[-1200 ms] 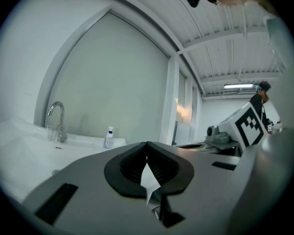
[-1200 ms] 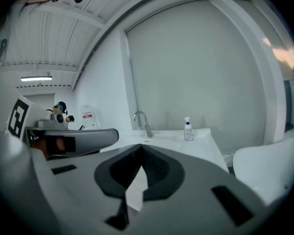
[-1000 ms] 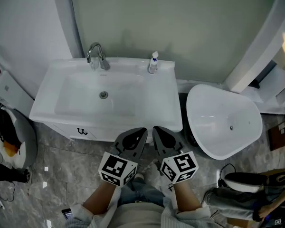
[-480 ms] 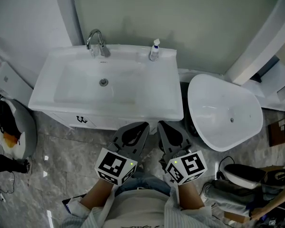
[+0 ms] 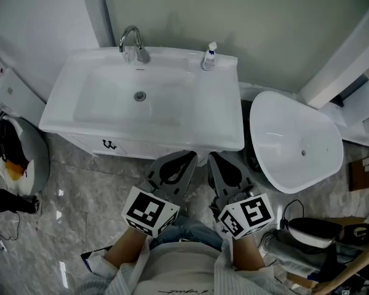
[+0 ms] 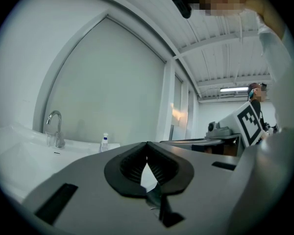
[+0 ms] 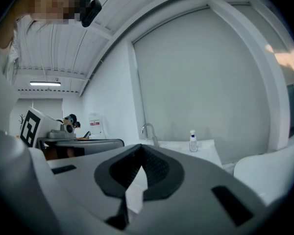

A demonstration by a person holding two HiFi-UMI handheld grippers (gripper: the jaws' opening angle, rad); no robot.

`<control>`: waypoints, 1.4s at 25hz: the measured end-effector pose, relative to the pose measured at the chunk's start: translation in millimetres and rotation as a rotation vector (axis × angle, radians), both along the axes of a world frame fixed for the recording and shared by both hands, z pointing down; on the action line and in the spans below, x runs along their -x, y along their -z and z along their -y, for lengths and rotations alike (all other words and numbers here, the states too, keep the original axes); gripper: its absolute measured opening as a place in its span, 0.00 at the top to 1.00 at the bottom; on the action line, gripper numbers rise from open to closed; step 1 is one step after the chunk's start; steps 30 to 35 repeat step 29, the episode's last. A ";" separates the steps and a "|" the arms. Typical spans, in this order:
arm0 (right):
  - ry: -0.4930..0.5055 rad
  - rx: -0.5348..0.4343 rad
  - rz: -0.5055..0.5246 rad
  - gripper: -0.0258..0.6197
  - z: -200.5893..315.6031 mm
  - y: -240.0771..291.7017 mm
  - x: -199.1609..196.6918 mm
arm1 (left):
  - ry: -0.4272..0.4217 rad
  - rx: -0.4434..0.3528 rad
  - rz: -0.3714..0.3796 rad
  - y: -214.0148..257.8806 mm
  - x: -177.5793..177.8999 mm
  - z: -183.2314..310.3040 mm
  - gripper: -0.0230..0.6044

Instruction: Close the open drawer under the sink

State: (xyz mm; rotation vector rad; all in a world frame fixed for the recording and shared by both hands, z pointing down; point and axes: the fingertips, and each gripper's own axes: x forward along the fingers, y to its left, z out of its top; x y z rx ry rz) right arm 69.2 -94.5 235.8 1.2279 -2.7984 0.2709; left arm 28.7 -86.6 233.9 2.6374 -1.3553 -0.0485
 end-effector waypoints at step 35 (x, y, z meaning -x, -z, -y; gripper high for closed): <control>0.011 0.050 0.018 0.95 8.8 -10.9 1.2 | -0.042 -0.041 0.042 7.2 -5.1 18.0 0.94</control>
